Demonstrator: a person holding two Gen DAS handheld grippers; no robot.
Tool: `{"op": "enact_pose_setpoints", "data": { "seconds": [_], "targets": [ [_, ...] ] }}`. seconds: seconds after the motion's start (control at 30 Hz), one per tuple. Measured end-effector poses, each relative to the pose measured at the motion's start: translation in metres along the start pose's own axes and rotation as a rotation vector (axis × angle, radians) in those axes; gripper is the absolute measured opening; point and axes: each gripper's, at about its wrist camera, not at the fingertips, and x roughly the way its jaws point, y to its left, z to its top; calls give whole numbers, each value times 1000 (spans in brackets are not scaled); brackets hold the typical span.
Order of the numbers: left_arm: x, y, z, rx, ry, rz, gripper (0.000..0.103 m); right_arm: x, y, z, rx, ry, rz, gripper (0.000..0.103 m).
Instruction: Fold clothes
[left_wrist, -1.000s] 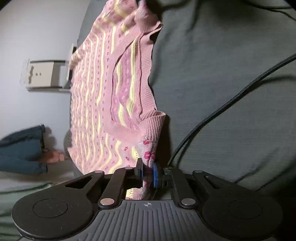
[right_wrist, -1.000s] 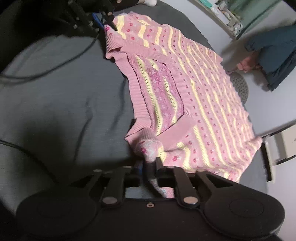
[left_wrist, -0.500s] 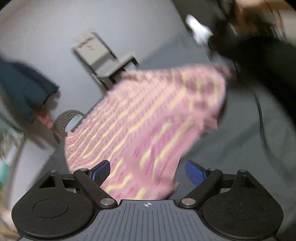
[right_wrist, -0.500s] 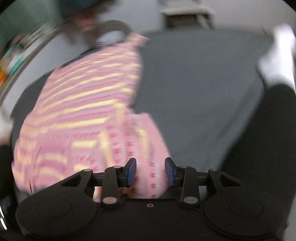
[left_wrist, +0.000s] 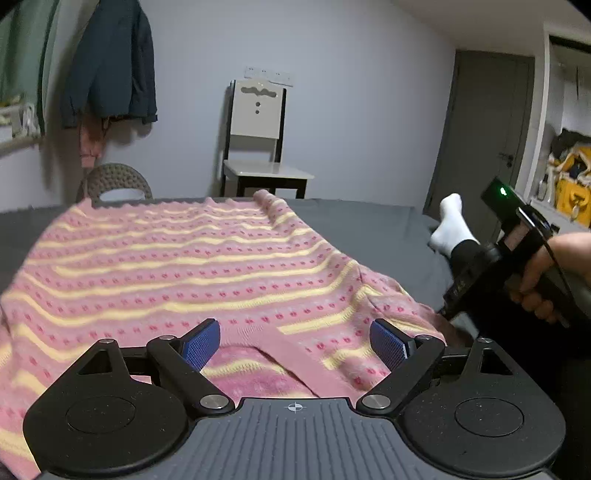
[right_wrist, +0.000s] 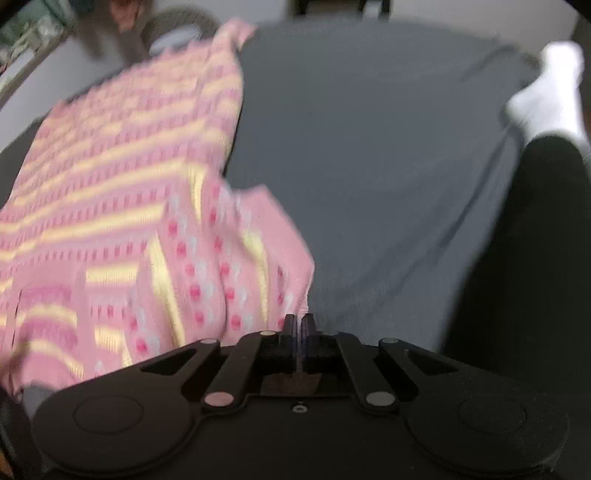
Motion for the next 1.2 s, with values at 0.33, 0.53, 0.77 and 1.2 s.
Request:
{"op": "enact_pose_setpoints", "data": {
  "seconds": [0.33,0.53,0.77,1.2],
  "targets": [
    [-9,48,-18,-238,-18,114,89,-45,143,-47,-461,-175,306,3],
    [-6,58,-27,-302,-4,138,89,-54,140,-80,-482,-214,254,23],
    [-2,55,-24,-281,-2,121,89,-67,87,-63,-307,-298,164,37],
    [0,47,-25,-233,5,87,89,20,36,-19,308,-81,324,42]
  ]
}}
